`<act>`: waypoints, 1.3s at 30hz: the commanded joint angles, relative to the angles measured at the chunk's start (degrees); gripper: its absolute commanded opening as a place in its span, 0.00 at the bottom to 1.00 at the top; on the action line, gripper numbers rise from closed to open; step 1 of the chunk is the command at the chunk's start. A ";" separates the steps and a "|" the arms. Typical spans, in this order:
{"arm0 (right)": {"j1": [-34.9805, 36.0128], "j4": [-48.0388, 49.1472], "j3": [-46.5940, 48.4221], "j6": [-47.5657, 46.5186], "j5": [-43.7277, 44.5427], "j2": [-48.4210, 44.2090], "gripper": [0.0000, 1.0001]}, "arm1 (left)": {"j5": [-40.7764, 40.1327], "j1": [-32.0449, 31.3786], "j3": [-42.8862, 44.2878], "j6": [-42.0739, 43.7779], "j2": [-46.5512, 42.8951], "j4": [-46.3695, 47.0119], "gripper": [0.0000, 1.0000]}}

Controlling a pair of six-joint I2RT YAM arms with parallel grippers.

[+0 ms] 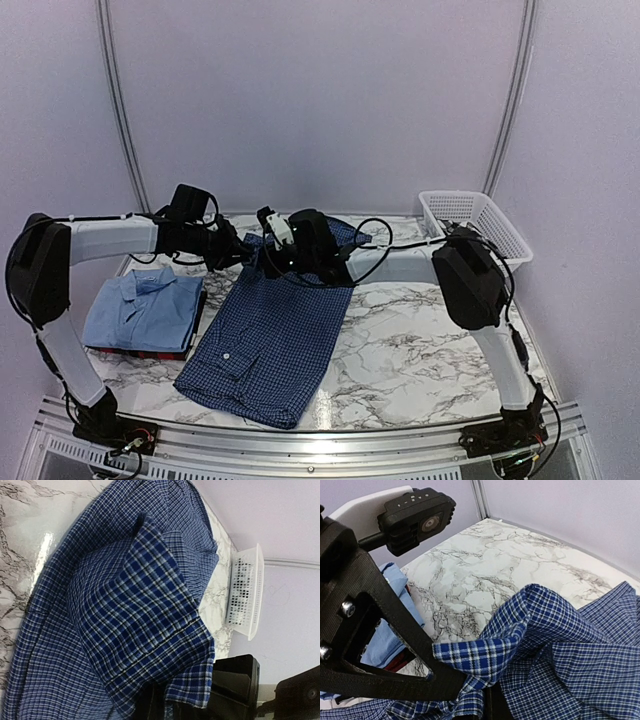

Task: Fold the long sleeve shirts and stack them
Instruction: Place the rectangle-folded shirt in the left sleeve.

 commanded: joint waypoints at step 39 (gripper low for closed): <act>-3.10 19.40 -0.09 23.78 -28.56 7.75 0.33 | 4.13 0.64 -9.83 6.45 0.84 14.52 0.46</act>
